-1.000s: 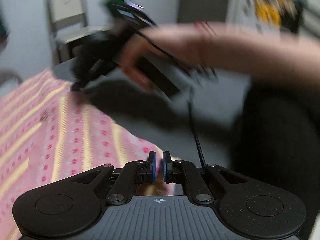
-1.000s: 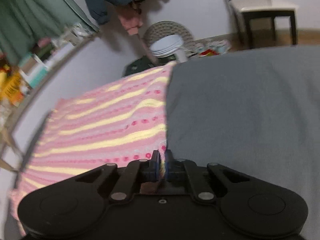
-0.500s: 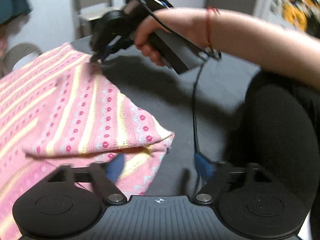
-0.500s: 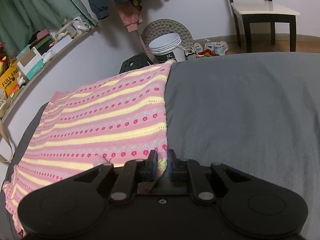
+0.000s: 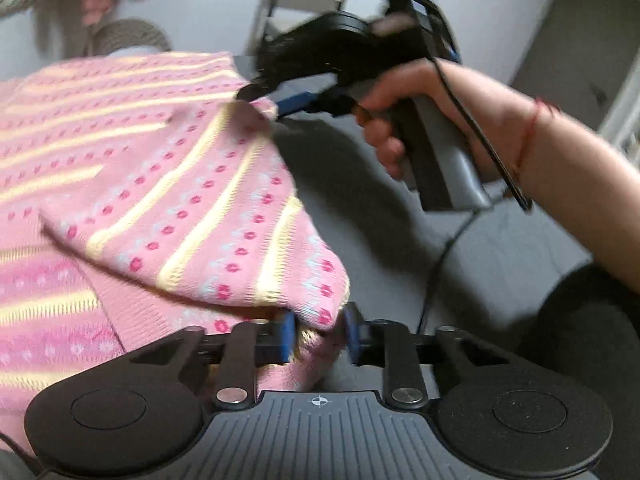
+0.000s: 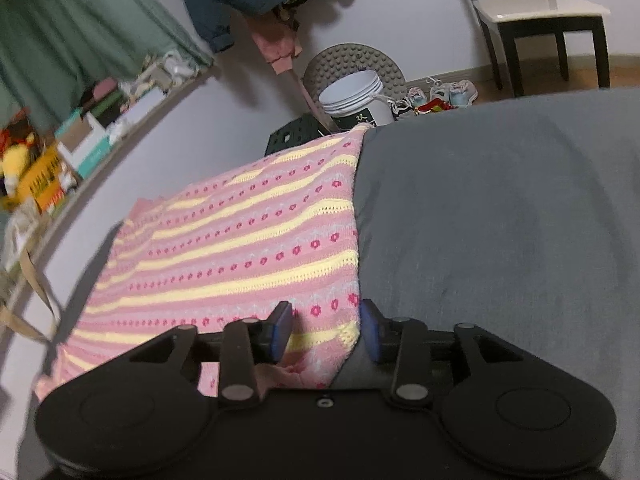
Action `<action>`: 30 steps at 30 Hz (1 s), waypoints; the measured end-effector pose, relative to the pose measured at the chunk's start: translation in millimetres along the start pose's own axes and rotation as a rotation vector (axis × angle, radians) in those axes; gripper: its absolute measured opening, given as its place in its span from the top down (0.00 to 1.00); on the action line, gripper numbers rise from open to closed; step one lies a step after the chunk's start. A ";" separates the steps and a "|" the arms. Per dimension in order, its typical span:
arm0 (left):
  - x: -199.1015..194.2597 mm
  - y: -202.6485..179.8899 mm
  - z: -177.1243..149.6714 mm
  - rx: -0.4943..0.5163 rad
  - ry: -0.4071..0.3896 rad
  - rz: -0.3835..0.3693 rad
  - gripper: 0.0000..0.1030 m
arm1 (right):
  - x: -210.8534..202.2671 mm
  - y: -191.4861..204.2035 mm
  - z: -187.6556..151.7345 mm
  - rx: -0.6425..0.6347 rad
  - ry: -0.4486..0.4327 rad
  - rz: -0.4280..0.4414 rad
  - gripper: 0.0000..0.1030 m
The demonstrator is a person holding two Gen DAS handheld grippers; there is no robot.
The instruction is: Fold clothes
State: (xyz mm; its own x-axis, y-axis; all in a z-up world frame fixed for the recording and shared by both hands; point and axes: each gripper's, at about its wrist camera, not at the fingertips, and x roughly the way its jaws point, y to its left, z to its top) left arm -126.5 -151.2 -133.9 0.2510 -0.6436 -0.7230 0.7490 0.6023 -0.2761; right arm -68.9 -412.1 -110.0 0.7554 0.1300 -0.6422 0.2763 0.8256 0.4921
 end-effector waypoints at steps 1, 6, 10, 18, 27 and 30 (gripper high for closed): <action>-1.2 -1.0 -0.3 0.010 0.000 -0.006 0.89 | -0.7 -1.9 0.2 0.014 -0.004 0.000 0.87; -10.2 -2.3 0.3 0.035 0.001 -0.059 0.91 | -4.0 -11.6 1.0 0.086 -0.022 0.000 0.95; -15.9 -2.0 0.0 0.012 -0.011 -0.153 0.92 | -16.6 -5.6 3.3 0.045 -0.062 -0.047 0.95; -26.7 -14.1 2.5 0.029 -0.027 -0.287 0.92 | -53.2 -5.7 1.4 -0.048 -0.129 -0.212 0.99; -12.7 -0.1 -4.5 -0.087 0.073 -0.189 0.82 | -46.0 -10.8 0.9 0.012 -0.097 -0.173 0.64; -27.6 -7.6 2.4 -0.101 0.160 -0.183 0.52 | -42.3 10.3 -3.0 -0.084 -0.111 -0.136 0.51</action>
State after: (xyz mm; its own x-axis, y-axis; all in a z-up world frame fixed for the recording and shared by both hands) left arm -137.6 -139.1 -110.3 0.0108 -0.6685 -0.7436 0.7061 0.5317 -0.4677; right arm -99.8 -407.5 -79.6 0.7767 -0.0435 -0.6284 0.3333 0.8749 0.3514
